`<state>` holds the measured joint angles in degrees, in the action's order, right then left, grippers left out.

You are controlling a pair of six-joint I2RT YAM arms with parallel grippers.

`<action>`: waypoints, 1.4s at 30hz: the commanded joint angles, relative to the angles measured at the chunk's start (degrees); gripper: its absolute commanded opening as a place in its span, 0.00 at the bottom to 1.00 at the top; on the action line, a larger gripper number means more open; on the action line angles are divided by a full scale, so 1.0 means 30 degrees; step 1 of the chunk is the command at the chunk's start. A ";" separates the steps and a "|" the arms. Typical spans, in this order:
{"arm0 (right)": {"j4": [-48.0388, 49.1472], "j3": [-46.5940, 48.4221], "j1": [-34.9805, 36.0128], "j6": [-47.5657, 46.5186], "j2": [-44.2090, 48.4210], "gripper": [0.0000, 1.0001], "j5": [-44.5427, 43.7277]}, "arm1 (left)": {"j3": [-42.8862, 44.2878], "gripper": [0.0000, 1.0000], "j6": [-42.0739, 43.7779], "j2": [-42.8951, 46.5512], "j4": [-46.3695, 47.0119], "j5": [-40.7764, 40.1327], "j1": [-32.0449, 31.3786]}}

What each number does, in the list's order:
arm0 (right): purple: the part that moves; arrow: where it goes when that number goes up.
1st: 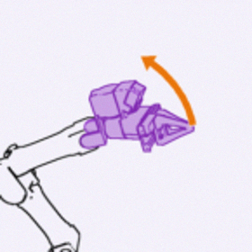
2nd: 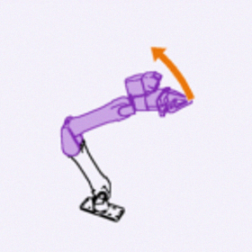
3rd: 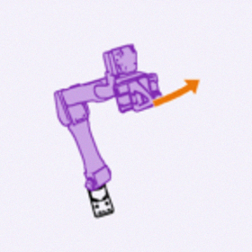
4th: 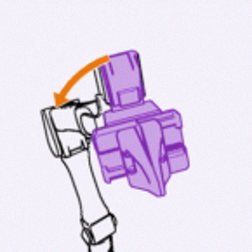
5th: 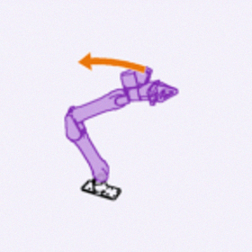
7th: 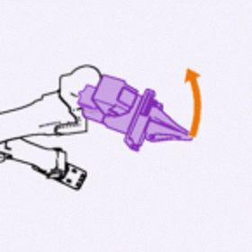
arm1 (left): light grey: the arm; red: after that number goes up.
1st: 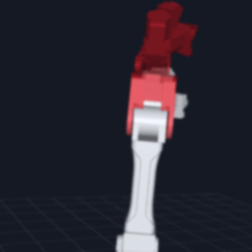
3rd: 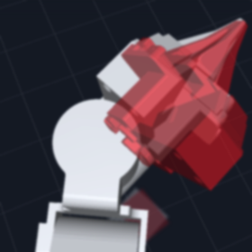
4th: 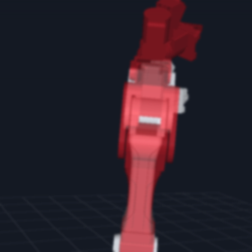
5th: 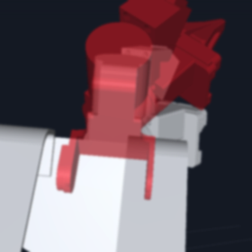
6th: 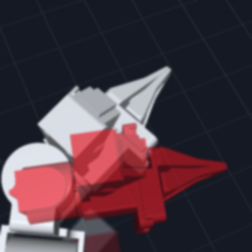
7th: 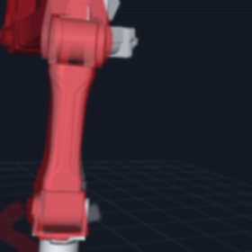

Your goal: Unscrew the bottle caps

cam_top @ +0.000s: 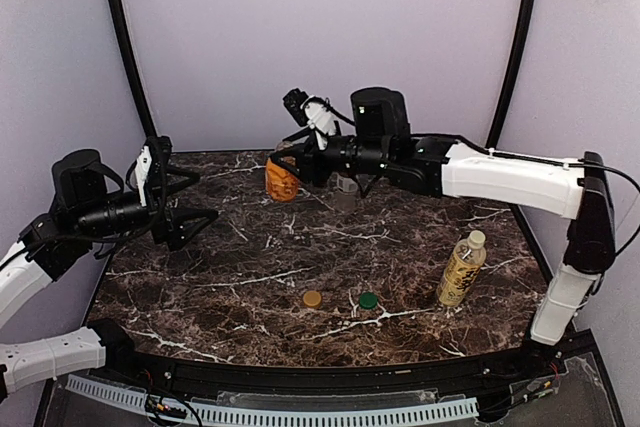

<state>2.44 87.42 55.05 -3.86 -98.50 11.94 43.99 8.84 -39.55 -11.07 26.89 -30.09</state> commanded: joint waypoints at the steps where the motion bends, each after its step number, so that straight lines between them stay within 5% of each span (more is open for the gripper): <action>1: 0.2971 -0.1291 -0.0445 -0.1566 -0.2540 0.00 -0.1701 | -0.0250 0.99 0.0482 0.0187 -0.0328 -0.0615 0.0126; 13: 0.3668 0.2444 -0.2132 -0.1214 -0.9135 0.00 -0.1176 | -0.0253 0.99 0.1094 0.0180 -0.0636 -0.1044 0.0242; 29: 0.2971 0.2272 -0.3439 0.0121 -1.0558 0.00 -0.0281 | -0.0231 0.99 0.1402 -0.0011 -0.0184 -0.1088 0.0244; 31: 0.2816 0.2255 -0.3440 0.0304 -1.0556 0.07 -0.0213 | -0.0177 0.99 0.1420 -0.0038 -0.0192 -0.1037 0.0244; 37: 0.1929 0.2552 -0.3467 0.0497 -0.9941 0.63 0.0089 | -0.0102 0.99 0.1419 -0.0166 -0.0186 -0.0920 0.0243; 42: 0.1582 0.2596 -0.3463 0.0045 -0.8917 0.77 -0.0381 | -0.0159 0.99 0.1334 -0.0136 -0.0105 -0.0805 0.0244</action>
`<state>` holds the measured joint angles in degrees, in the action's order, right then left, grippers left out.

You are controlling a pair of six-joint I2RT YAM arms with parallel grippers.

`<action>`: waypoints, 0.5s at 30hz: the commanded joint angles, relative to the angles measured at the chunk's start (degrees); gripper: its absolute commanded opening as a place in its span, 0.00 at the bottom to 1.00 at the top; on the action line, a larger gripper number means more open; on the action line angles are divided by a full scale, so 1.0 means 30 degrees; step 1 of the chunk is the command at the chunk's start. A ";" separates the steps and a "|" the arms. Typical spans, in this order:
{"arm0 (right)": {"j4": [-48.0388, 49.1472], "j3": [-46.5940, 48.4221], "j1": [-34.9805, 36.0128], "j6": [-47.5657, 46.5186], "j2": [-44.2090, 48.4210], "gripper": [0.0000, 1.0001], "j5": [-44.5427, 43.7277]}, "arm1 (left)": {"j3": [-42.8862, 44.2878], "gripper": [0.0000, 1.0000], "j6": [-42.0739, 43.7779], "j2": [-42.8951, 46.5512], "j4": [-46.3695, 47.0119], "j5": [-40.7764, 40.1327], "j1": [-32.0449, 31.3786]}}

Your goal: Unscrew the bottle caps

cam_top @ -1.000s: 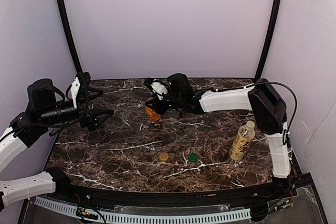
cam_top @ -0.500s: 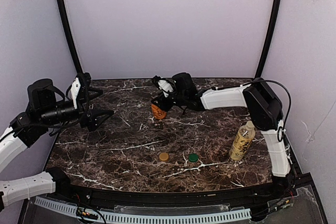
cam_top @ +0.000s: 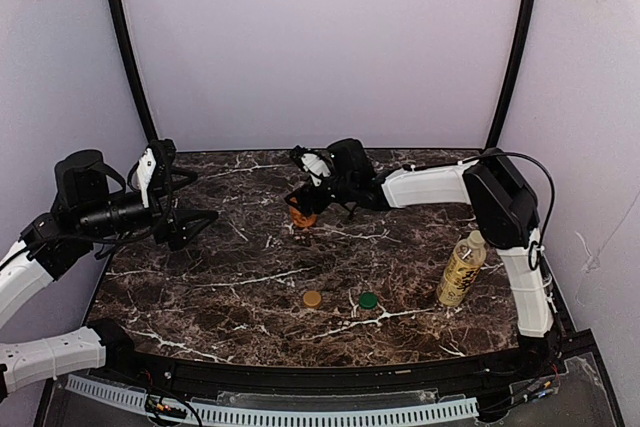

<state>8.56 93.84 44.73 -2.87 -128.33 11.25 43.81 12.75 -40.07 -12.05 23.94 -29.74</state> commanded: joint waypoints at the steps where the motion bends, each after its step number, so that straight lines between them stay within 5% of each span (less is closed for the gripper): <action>1: -0.0616 0.0533 -0.0001 -0.0420 0.1224 0.79 -0.0160 | -0.0102 0.99 0.0027 0.0031 0.0235 0.0211 0.0127; 8: -0.2737 0.1992 0.0199 -0.0695 0.3146 0.88 0.0609 | -0.0168 0.99 0.0075 0.0108 0.0151 0.0140 0.0127; 15: -1.0976 0.5601 0.0236 0.0938 0.6411 0.89 0.4812 | -0.0455 0.99 0.0295 0.0473 -0.0026 -0.0054 0.0127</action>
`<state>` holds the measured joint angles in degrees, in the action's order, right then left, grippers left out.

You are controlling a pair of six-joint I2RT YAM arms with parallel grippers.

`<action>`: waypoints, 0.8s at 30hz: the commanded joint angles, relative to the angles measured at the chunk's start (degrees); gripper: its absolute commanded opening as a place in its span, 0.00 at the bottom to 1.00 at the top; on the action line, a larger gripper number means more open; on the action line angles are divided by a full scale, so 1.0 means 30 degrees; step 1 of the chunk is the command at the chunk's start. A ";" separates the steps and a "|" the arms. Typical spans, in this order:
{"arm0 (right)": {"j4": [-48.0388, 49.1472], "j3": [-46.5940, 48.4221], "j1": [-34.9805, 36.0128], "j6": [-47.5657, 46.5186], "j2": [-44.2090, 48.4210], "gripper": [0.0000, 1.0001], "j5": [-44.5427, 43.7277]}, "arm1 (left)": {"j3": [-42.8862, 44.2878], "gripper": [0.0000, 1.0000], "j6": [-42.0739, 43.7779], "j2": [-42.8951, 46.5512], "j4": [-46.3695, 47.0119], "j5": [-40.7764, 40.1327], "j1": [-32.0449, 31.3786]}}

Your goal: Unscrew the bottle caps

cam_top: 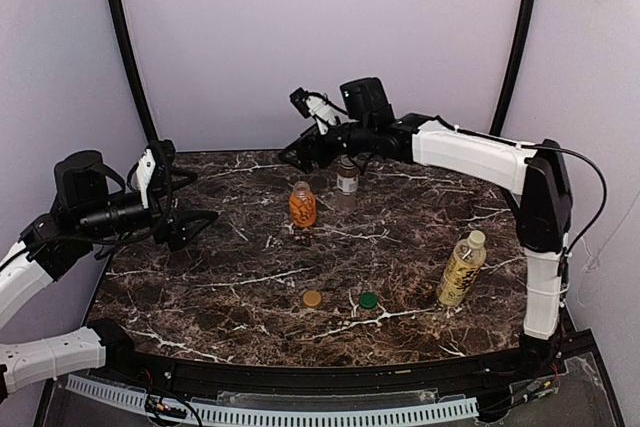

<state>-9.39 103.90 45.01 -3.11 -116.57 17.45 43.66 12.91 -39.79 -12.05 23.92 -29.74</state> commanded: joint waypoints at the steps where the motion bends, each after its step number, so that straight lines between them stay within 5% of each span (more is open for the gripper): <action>1: -0.6565 0.2911 0.0164 0.1567 0.2913 0.89 0.2785 | -0.0498 0.99 0.0284 0.0455 -0.0003 -0.0074 0.0127; 8: -1.6929 0.1029 0.0172 0.7145 0.6854 0.85 -0.3162 | -0.1056 0.99 0.0539 0.0947 0.0281 0.0364 0.0127; 17: -2.5214 -0.3577 0.0435 1.4749 1.1707 0.90 -1.0666 | -0.1320 0.99 0.0489 0.1283 0.0474 0.1172 0.0127; 19: -2.5487 -0.4807 0.0406 1.5471 1.2535 0.98 -1.0324 | -0.1363 0.99 0.0559 0.1410 0.0323 0.1383 0.0127; 24: -2.5550 -0.7884 0.0406 1.6593 1.4171 0.99 -0.9096 | -0.1377 0.99 0.0959 0.1547 -0.0217 0.1550 0.0127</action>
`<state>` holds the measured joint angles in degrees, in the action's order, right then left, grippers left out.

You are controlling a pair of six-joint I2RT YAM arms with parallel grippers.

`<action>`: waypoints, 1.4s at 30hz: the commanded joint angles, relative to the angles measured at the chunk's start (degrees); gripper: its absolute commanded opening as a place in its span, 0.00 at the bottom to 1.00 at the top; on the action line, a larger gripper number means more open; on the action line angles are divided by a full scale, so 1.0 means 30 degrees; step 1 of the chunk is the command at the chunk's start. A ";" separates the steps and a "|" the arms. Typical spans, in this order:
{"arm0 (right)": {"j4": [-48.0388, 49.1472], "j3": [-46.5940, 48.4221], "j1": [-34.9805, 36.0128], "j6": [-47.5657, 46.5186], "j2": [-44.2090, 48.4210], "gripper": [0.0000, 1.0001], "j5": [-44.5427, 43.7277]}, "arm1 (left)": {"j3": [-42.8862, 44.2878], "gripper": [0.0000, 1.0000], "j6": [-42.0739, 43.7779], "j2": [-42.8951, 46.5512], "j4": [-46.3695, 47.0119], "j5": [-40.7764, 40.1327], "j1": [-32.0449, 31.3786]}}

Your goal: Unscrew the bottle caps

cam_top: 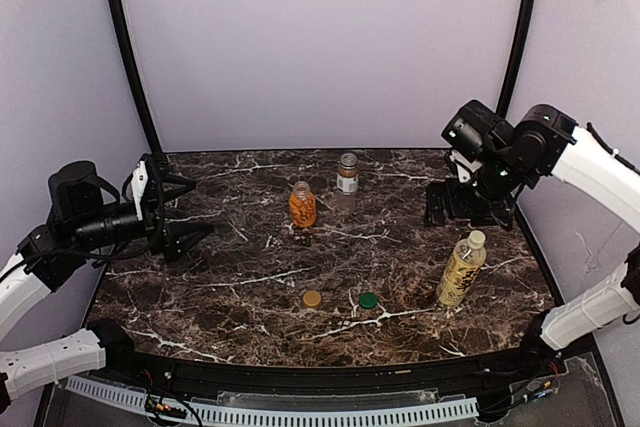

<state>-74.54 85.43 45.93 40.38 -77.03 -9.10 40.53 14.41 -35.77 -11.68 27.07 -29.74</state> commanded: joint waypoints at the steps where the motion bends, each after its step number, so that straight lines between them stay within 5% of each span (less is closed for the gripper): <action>1: -0.3823 -0.2175 0.0114 0.2287 0.1224 0.99 -0.0213 | -0.0417 0.99 0.0506 0.0220 -0.0377 0.0456 0.0127; 13: -0.3817 -0.1519 -0.0463 0.1526 0.0552 0.99 -0.4086 | -0.0755 0.99 0.0631 0.0244 -0.0504 0.0287 0.0156; 42: -0.2134 -0.4963 -0.1294 0.1763 0.2150 0.94 -0.0900 | -0.0525 0.99 0.0854 0.0063 -0.0347 0.0125 0.0215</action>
<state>-76.90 70.81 42.30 46.15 -71.46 -12.56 38.63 16.34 -35.33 -12.53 27.35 -29.41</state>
